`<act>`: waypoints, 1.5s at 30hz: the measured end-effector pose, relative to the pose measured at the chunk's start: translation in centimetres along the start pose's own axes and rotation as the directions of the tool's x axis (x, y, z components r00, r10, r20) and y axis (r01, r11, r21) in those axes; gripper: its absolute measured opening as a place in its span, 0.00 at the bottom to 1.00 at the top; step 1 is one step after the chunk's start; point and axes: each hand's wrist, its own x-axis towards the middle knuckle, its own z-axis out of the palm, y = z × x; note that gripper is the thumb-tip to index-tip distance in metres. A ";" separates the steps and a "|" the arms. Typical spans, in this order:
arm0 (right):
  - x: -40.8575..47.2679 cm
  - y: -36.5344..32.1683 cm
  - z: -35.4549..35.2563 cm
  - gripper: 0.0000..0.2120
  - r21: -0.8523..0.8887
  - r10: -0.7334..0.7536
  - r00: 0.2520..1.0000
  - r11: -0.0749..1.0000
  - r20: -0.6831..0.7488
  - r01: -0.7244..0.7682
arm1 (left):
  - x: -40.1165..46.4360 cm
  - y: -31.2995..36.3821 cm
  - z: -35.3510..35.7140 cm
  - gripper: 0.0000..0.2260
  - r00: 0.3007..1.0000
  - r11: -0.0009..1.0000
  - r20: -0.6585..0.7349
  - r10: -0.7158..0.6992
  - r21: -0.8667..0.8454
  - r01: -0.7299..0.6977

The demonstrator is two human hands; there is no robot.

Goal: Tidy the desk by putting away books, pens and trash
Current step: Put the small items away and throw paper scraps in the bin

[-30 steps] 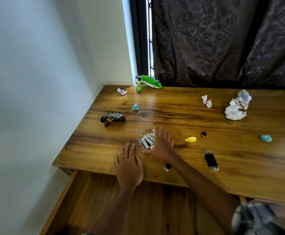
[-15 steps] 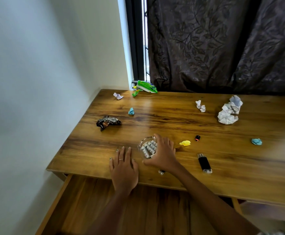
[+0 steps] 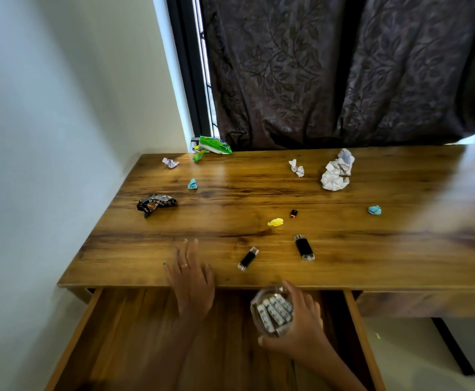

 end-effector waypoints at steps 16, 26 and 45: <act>-3.7 8.2 2.4 0.54 -0.123 0.241 0.962 0.966 0.130 -0.226 | -15.3 4.2 2.0 0.18 0.679 0.967 0.695 0.237 -0.232 -0.101; -3.5 9.0 3.4 0.52 -0.336 0.233 0.944 0.930 0.233 -0.147 | -15.6 3.8 2.8 0.20 0.603 0.970 0.765 0.227 -0.232 -0.072; -3.1 9.7 4.0 0.30 -0.618 -0.071 0.962 0.754 0.263 0.225 | -15.8 3.8 2.5 0.20 0.502 0.953 0.818 0.282 -0.297 -0.051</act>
